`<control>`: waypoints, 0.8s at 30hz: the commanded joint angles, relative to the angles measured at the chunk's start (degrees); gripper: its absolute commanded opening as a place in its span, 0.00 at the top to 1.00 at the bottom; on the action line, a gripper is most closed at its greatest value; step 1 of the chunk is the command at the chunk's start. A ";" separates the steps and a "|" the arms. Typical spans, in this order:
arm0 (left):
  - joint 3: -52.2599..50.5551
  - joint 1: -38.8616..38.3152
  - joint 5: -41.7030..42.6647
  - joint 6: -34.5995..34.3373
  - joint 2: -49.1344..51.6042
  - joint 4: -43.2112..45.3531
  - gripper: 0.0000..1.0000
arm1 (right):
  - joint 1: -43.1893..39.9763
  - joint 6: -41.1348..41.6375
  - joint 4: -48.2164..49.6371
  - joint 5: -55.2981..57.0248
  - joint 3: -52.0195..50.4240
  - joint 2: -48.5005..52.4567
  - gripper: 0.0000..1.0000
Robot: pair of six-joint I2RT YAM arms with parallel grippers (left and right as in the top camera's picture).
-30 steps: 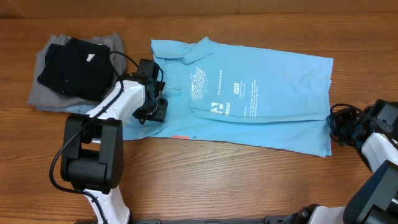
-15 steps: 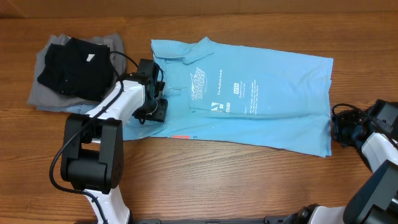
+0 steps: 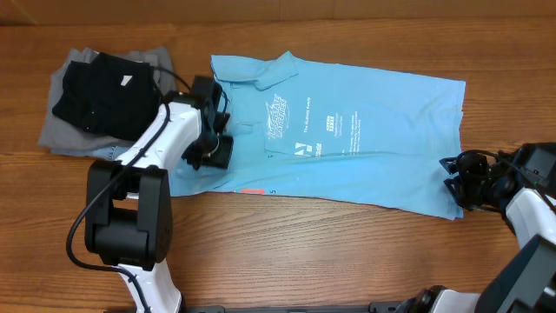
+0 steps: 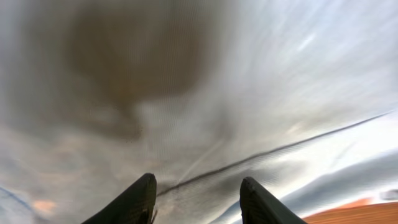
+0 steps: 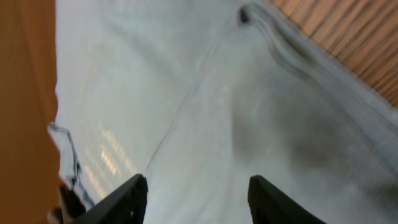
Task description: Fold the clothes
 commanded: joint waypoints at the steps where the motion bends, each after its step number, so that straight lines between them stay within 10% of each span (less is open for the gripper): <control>1: 8.02 0.26 4.09 -0.31 0.07 -4.37 0.53 | 0.59 -3.15 -2.82 -2.67 1.27 -5.77 0.41; 11: 25.97 0.26 4.28 4.81 -0.96 -25.42 0.66 | 0.66 -7.23 -5.20 -6.71 1.27 -10.43 0.37; 21: 26.56 0.26 2.21 5.01 -18.93 -25.33 0.59 | 0.66 -7.26 -5.16 -7.13 1.27 -10.43 0.33; 24: 26.56 0.26 0.59 5.07 -22.64 -25.22 0.42 | 0.66 -7.26 -5.20 -7.10 1.25 -10.43 0.32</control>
